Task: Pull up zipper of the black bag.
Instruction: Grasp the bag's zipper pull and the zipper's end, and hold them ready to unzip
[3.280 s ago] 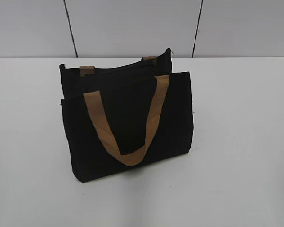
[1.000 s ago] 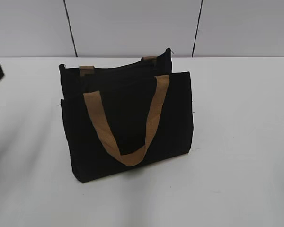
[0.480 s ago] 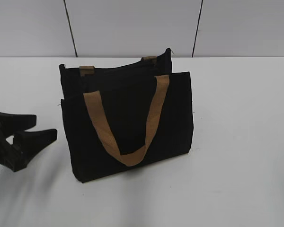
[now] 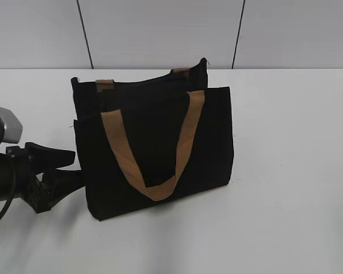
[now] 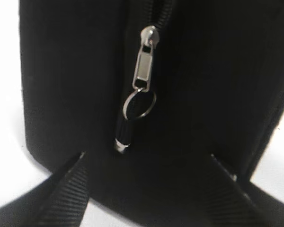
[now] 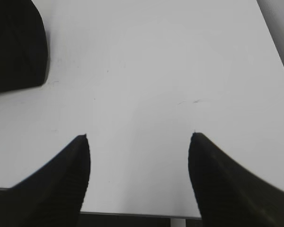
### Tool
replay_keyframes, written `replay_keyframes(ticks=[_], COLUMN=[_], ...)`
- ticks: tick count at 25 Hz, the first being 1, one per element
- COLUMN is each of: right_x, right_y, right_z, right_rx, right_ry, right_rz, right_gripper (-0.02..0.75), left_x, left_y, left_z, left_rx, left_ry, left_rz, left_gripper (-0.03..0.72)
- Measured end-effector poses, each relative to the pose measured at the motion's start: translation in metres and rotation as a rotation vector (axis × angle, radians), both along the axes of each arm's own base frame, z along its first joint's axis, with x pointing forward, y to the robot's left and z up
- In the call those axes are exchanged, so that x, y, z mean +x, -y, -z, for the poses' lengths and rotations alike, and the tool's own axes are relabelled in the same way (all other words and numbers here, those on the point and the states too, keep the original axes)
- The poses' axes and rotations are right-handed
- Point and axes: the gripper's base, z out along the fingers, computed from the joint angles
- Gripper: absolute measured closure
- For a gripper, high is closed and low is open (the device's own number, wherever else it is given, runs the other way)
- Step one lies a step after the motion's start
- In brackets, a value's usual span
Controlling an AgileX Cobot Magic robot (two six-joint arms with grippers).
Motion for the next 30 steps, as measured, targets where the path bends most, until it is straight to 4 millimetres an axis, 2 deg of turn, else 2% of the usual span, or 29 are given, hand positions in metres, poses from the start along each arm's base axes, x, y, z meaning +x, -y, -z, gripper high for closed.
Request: replay_keyframes(ticks=[7,13,21,30], right_x=[0.0,0.0,0.0,0.0], right_y=[0.0,0.0,0.0,0.0], right_z=[0.0,0.0,0.0,0.0], right_rx=[0.0,0.0,0.0,0.0], right_ry=[0.0,0.0,0.0,0.0], right_rz=[0.0,0.0,0.0,0.0], right_gripper=[0.232,0.232,0.232,0.232], left_x=[0.025,0.04,0.043,0.043], left_y=[0.004,0.005,0.006,0.009], left_z=[0.013,0.012,0.015,0.015], left_rx=[0.011,0.013,0.017,0.018], left_ry=[-0.005,0.034,0.03,0.032], left_rz=[0.051,0.073,0.087,0.097], left_gripper=[0.16,0.232,0.439,0.489])
